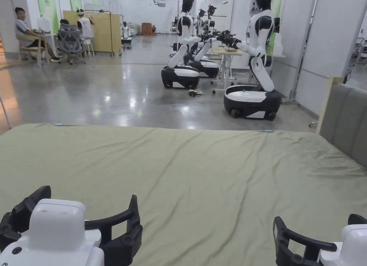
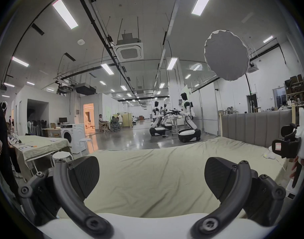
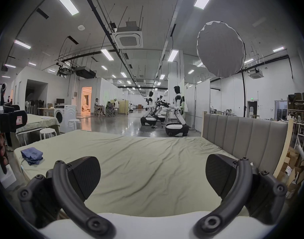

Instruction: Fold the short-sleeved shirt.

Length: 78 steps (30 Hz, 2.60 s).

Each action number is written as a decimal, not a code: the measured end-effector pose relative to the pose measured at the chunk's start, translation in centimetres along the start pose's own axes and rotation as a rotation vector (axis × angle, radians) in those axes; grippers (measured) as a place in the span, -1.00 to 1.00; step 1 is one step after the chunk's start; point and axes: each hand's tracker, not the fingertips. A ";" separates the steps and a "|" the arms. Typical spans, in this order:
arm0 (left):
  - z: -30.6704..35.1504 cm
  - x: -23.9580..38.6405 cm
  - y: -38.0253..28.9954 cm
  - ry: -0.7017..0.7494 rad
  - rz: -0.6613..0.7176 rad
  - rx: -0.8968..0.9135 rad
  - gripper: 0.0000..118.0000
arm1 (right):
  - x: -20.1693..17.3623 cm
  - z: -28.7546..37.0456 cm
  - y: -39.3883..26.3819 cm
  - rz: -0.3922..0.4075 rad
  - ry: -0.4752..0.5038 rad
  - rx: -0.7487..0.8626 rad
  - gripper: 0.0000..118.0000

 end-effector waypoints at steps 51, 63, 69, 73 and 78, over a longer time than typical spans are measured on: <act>1.4 -1.0 3.2 0.126 0.069 0.086 0.98 | 0.6 0.9 -0.1 -0.045 -0.012 -0.016 1.00; 0.5 -1.7 1.9 0.132 0.057 0.038 0.98 | 0.8 0.8 0.0 -0.053 -0.027 0.004 1.00; 0.5 -1.9 2.2 0.119 0.063 0.050 0.98 | 0.6 0.6 0.2 -0.042 -0.017 0.009 1.00; 0.6 -1.9 2.3 0.115 0.057 0.056 0.98 | 0.5 0.6 0.3 -0.046 -0.014 0.017 1.00; 0.8 -2.2 2.4 0.087 0.080 0.036 0.98 | 0.3 1.1 0.4 -0.041 -0.010 0.022 1.00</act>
